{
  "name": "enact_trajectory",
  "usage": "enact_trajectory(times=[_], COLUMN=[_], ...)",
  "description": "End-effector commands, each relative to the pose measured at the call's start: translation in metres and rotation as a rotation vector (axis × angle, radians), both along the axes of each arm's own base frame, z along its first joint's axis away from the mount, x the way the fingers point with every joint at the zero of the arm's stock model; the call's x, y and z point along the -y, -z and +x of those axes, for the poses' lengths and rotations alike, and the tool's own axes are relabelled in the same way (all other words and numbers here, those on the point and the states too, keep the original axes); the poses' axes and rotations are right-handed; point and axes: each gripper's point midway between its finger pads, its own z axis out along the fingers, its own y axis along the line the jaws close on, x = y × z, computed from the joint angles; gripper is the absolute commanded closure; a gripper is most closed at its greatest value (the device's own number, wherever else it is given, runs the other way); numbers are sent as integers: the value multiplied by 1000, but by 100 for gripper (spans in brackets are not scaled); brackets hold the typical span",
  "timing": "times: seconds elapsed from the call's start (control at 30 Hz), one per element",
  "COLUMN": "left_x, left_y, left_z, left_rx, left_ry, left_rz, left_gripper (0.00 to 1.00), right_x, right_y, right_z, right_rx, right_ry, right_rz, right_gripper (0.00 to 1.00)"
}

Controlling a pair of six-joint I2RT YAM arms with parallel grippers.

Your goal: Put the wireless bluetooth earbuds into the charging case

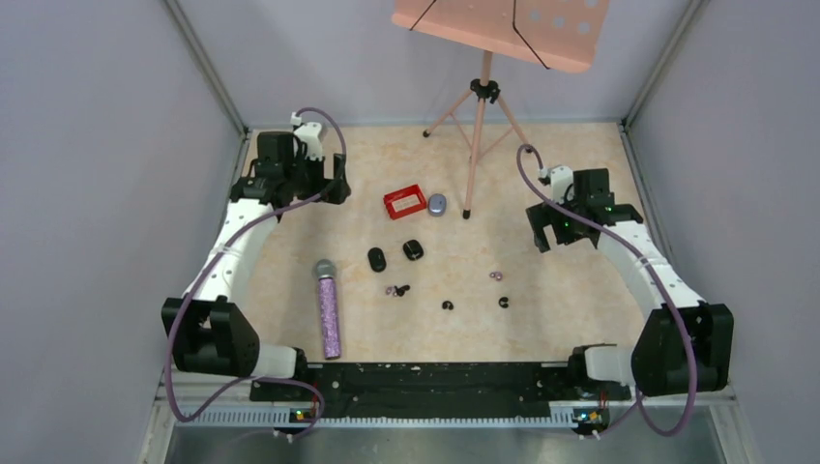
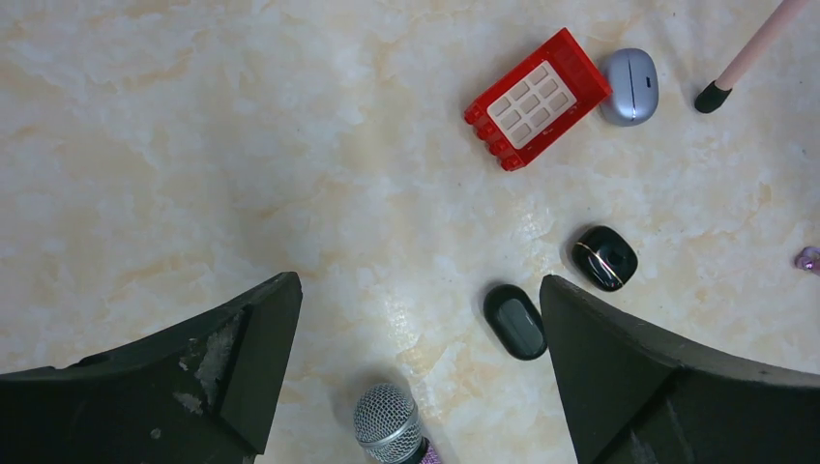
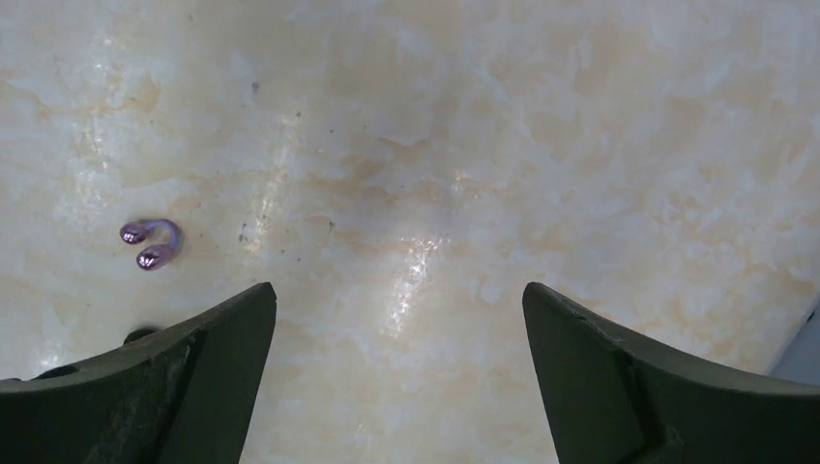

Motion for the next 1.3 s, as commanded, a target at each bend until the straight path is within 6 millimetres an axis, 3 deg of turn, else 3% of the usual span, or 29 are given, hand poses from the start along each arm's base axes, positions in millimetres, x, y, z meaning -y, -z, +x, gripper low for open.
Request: enact_trajectory(times=[0.0, 0.07, 0.13, 0.23, 0.4, 0.53, 0.73, 0.9, 1.03, 1.1, 1.2, 1.27], left_x=[2, 1, 3, 3, 13, 27, 34, 33, 32, 32, 29, 29], left_y=[-28, -33, -39, -39, -9, 22, 50, 58, 55, 51, 49, 47], left_z=[-3, -2, 1, 5, 2, -5, 2, 14, 17, 15, 11, 7], left_rx=[77, 92, 99, 102, 21, -37, -88, -136, -127, -113, -100, -95], left_ry=[23, 1, -40, -114, -181, -179, -216, -221, -227, -221, -226, -225], left_rz=[-4, -20, -63, -128, -258, -364, -432, -396, -397, -400, -394, -391], left_gripper=[1, 1, 1, 2, 5, 12, 19, 23, 23, 23, 22, 22], right_x=[-27, -34, -38, -69, -98, -135, -195, -240, -273, -286, -294, -288], right_y=[-48, -52, -40, -25, -34, -38, -21, -28, -34, -27, -19, -9], right_z=[40, 48, 50, 38, 42, 58, 71, 101, 128, 140, 153, 164], right_rx=[168, 178, 118, 16, 16, 13, -4, 101, 166, 171, 166, 179], right_ry=[-52, 22, 88, -35, -131, -195, -274, -215, -171, -171, -181, -156], right_rz=[145, 229, 280, 408, 396, 380, 363, 365, 322, 297, 278, 220], right_gripper=[1, 1, 3, 17, 18, 27, 36, 41, 41, 37, 34, 33])
